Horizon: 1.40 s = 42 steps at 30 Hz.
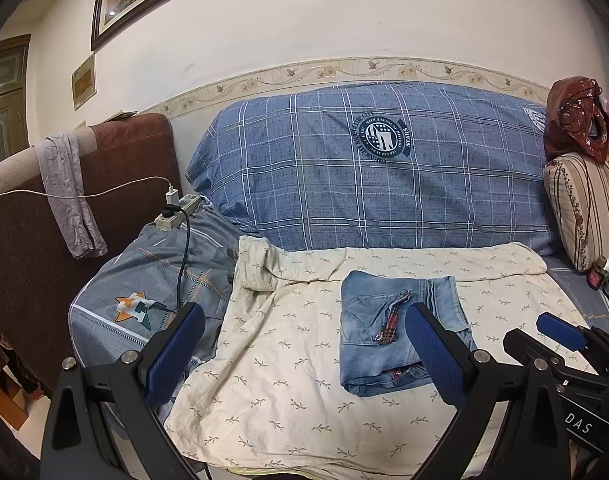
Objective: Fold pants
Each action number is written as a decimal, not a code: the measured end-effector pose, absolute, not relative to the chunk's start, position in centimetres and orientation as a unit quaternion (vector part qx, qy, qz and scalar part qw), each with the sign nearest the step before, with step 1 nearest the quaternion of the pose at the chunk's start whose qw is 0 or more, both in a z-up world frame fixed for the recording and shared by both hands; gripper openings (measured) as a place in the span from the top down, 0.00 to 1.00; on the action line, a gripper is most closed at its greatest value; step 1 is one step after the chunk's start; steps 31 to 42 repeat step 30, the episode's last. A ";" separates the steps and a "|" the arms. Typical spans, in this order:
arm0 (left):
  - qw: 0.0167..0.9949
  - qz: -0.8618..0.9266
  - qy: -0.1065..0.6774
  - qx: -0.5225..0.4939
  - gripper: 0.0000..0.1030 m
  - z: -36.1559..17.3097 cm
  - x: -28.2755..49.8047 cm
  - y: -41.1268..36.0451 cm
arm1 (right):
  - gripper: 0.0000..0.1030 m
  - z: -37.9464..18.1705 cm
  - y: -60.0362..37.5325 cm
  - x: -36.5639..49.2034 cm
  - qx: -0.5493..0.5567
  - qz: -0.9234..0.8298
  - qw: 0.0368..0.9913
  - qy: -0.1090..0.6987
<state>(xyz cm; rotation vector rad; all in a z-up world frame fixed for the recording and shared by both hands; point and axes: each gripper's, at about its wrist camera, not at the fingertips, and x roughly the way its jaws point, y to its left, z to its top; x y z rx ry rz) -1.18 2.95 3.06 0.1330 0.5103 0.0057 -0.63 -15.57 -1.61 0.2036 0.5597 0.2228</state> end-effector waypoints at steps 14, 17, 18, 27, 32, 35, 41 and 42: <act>0.965 0.000 0.255 0.066 0.03 2.9 -1.2 2.9 | 0.36 -1.7 -15.6 -0.6 0.101 0.109 0.950 0.276; 0.965 -0.001 0.254 0.067 0.03 3.0 -1.1 2.8 | 0.36 -1.7 -15.6 -0.6 0.101 0.110 0.950 0.275; 0.965 0.000 0.254 0.066 0.03 3.0 -1.1 2.8 | 0.36 -1.7 -15.6 -0.6 0.100 0.110 0.950 0.274; 0.965 -0.008 0.257 0.059 0.03 2.7 -0.8 2.9 | 0.36 -1.8 -15.6 -0.6 0.102 0.109 0.950 0.275; 0.961 -0.007 0.271 0.058 0.03 1.9 0.1 2.7 | 0.36 -2.0 -15.6 -0.4 0.102 0.108 0.949 0.277; 0.961 -0.007 0.271 0.058 0.03 1.9 0.1 2.7 | 0.36 -2.0 -15.6 -0.4 0.102 0.108 0.949 0.277; 0.961 -0.007 0.271 0.058 0.03 1.9 0.1 2.7 | 0.36 -2.0 -15.6 -0.4 0.102 0.108 0.949 0.277; 0.961 -0.007 0.271 0.058 0.03 1.9 0.1 2.7 | 0.36 -2.0 -15.6 -0.4 0.102 0.108 0.949 0.277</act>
